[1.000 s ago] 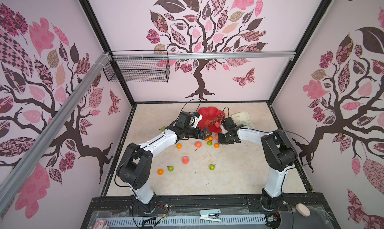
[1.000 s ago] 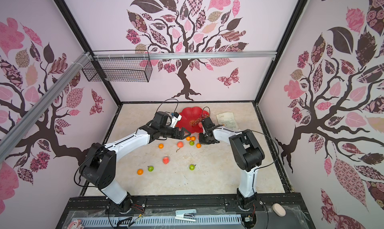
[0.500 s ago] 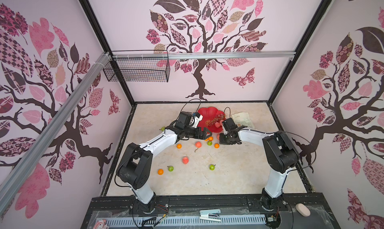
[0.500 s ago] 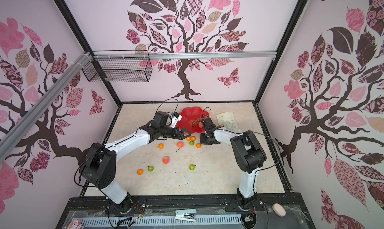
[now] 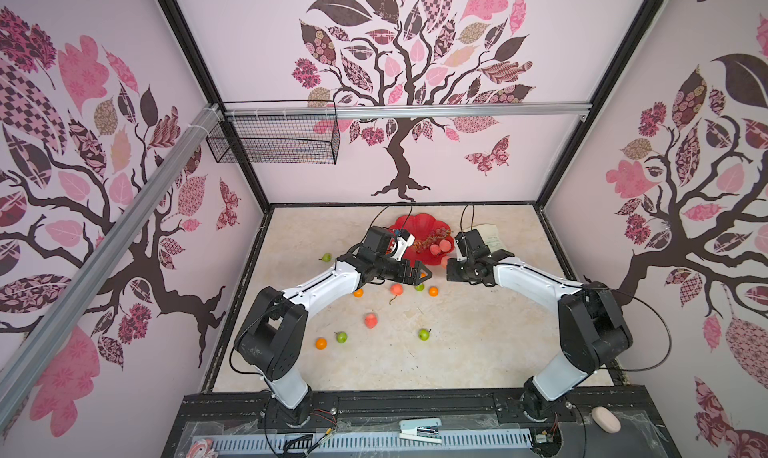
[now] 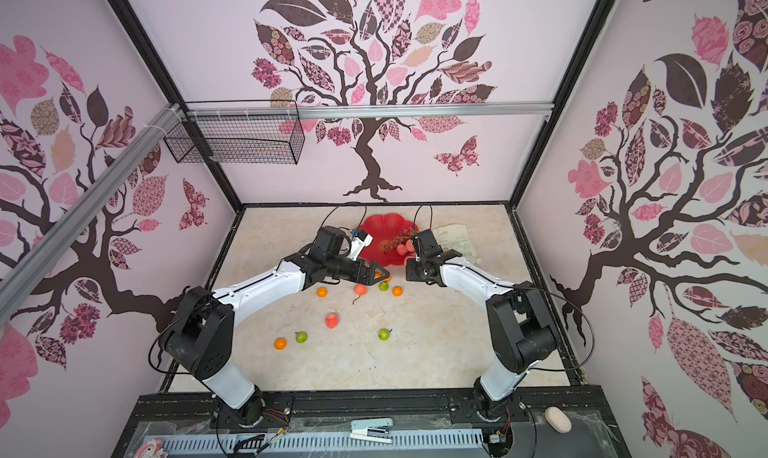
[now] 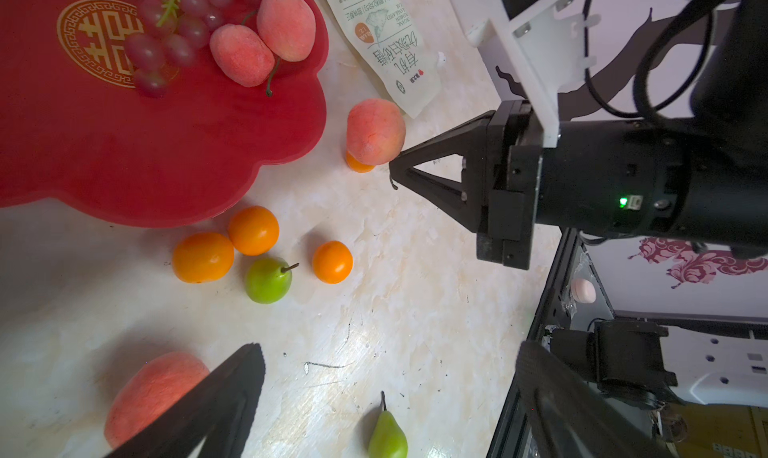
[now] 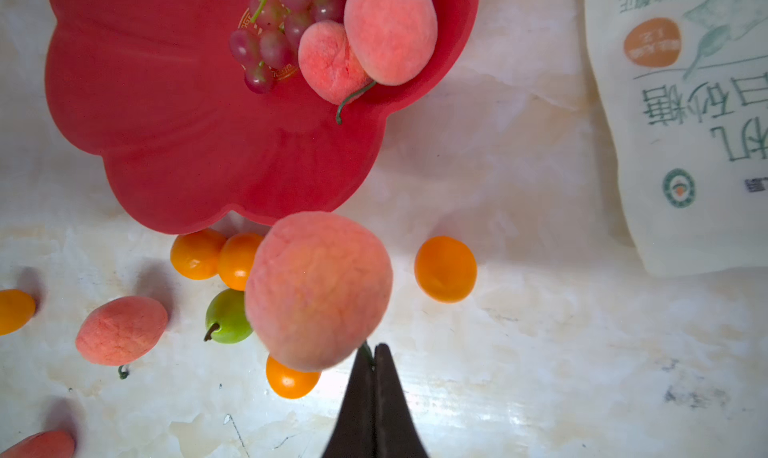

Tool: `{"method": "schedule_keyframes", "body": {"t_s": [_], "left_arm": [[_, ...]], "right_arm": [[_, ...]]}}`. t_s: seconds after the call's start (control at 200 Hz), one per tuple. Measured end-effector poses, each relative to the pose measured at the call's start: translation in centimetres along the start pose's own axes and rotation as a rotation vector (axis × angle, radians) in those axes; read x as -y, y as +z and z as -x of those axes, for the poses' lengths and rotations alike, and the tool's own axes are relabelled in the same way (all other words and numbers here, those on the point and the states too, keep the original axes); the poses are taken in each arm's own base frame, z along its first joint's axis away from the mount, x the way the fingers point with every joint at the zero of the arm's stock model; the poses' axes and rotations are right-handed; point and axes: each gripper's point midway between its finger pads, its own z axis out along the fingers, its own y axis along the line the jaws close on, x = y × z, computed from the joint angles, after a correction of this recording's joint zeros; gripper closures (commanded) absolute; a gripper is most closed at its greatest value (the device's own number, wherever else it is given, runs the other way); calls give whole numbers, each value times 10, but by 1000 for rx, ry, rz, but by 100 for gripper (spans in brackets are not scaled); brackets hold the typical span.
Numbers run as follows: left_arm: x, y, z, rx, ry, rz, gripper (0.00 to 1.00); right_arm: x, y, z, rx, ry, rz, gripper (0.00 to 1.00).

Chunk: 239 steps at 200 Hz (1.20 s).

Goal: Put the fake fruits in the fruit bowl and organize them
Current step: 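Move the right gripper to a pink peach at the bowl rim and grasp it, then carry the peach over the bowl with the right gripper and lower it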

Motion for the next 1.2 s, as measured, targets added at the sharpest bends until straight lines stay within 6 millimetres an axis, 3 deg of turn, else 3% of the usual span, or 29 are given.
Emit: {"method": "schedule_keyframes", "body": {"t_s": [0.1, 0.245, 0.395, 0.515, 0.62, 0.875, 1.195], "left_arm": [[1, -4, 12, 24, -8, 25, 1], [6, -8, 45, 89, 4, 42, 2], [-15, -11, 56, 118, -42, 78, 2], [-41, -18, 64, 146, -98, 118, 2], [-52, -25, 72, 176, -112, 137, 2], [-52, -25, 73, 183, -123, 135, 2], [-54, -27, 74, 187, -132, 137, 2]], "right_arm": [[-1, -8, 11, -1, -28, -4, 100], [-13, -18, 41, 35, -66, 8, 100], [-20, -11, 54, 14, -93, 11, 100], [-24, 5, 56, -33, -106, 9, 100], [-27, 18, 56, -72, -113, 12, 100], [-36, 41, 59, -132, -113, 31, 100], [-38, 58, 48, -215, -123, 37, 100]]}}
